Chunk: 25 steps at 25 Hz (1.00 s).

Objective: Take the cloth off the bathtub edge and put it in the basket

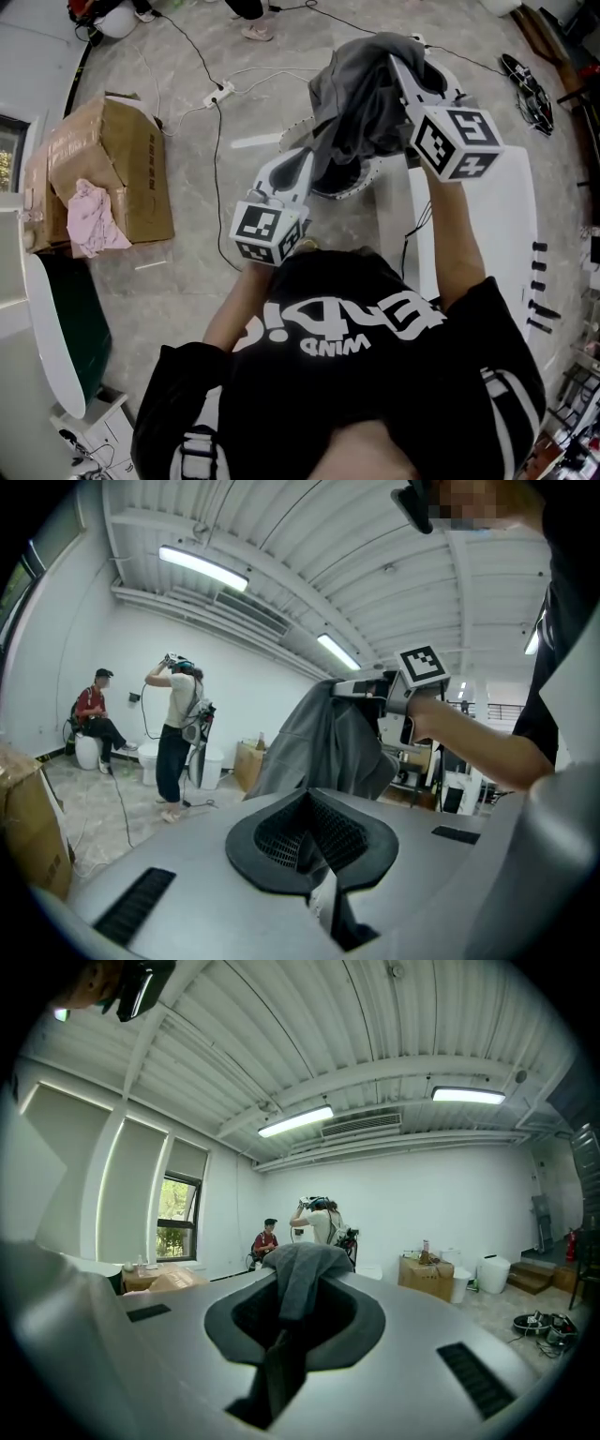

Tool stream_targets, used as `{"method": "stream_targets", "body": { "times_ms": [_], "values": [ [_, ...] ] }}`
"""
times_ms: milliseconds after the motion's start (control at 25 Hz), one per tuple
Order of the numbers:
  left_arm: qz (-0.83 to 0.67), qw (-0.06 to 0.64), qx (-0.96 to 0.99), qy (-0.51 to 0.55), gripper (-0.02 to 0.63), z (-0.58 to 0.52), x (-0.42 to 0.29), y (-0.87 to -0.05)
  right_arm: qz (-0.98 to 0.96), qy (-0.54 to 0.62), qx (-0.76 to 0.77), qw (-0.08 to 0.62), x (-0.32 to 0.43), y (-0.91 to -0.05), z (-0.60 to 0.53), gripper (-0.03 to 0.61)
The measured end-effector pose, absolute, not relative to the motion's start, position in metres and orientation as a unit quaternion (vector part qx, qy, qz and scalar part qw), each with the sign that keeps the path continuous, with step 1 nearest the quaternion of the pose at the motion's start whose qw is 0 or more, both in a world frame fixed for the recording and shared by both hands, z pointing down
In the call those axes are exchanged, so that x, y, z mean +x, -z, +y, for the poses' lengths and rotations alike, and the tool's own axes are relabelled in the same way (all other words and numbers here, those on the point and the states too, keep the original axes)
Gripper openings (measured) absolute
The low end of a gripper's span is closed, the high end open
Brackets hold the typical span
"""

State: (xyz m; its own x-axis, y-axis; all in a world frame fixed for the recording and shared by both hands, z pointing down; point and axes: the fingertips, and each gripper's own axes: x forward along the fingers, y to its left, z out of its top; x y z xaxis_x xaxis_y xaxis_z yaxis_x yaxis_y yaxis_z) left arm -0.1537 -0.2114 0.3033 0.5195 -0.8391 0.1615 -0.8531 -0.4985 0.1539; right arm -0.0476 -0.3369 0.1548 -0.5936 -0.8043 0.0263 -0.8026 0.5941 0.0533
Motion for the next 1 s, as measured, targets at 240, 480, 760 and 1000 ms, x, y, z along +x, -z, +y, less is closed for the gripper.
{"method": "stream_targets", "body": {
  "times_ms": [240,480,760,1000],
  "values": [
    [-0.496,0.12,0.859,-0.036,0.011,-0.219,-0.164,-0.309,-0.895,0.003,0.445,0.032,-0.057,-0.174,-0.342,0.037],
    [-0.497,0.132,0.856,-0.04,0.011,-0.227,-0.16,-0.314,-0.895,-0.018,0.443,0.042,-0.051,-0.196,-0.351,0.037],
    [-0.495,0.155,0.853,-0.054,0.011,-0.249,-0.153,-0.359,-0.89,-0.057,0.448,0.055,-0.042,-0.269,-0.363,0.037],
    [-0.491,0.168,0.852,-0.074,0.011,-0.274,-0.151,-0.425,-0.878,-0.118,0.454,0.101,-0.032,-0.401,-0.367,0.037]
  ]
}}
